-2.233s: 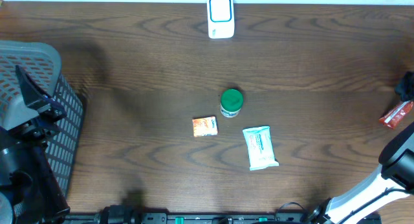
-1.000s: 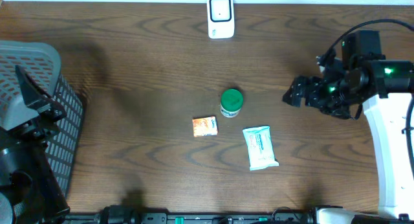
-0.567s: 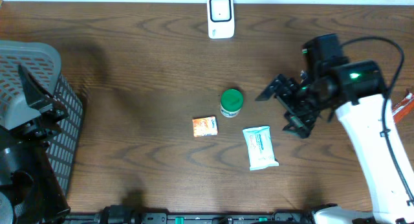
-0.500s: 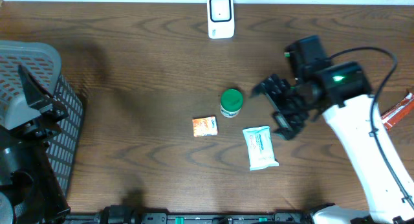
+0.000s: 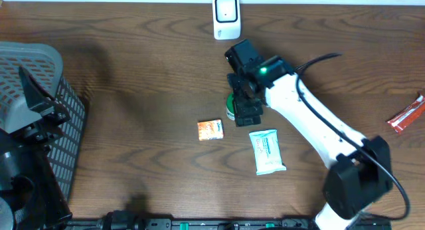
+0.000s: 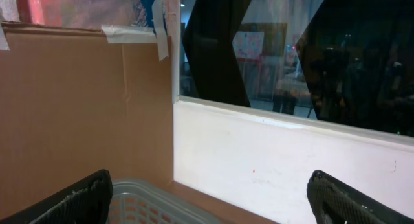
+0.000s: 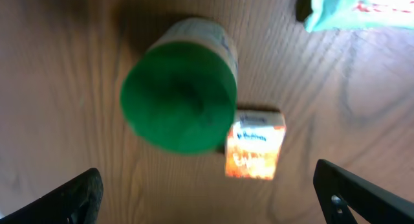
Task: Scan the item barcode
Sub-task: 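Lower the right gripper onto the green-lidded jar and grasp it, then lift the jar and carry it to the scanner with the right gripper, then hold the jar label in front of the scanner window, then carry the jar to the right table edge beside the Top bar, then move the right gripper over the green wipes pack and grasp it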
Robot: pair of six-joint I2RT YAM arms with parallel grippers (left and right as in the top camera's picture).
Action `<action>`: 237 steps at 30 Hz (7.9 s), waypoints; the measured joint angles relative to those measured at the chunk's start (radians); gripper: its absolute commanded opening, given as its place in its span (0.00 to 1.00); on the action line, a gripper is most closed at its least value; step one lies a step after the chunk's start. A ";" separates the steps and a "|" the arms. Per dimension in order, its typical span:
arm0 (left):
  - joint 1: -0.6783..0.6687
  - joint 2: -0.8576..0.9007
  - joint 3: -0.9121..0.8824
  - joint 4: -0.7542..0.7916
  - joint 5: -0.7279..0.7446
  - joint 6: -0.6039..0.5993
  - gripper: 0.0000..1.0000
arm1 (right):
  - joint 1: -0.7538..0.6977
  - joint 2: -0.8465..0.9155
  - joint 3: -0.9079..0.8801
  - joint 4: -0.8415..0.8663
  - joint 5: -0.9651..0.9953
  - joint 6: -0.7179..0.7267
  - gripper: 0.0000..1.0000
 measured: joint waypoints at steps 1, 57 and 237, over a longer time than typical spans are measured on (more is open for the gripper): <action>0.000 0.000 0.000 0.000 0.000 0.000 0.96 | -0.008 0.024 0.000 0.011 -0.003 0.005 0.98; 0.000 0.000 0.000 -0.160 0.000 0.000 0.96 | -0.403 0.245 0.000 -0.254 -0.872 -1.425 0.45; 0.000 0.000 -0.005 -1.176 0.014 0.000 0.96 | -0.164 0.259 0.164 -0.579 -0.067 -1.884 0.99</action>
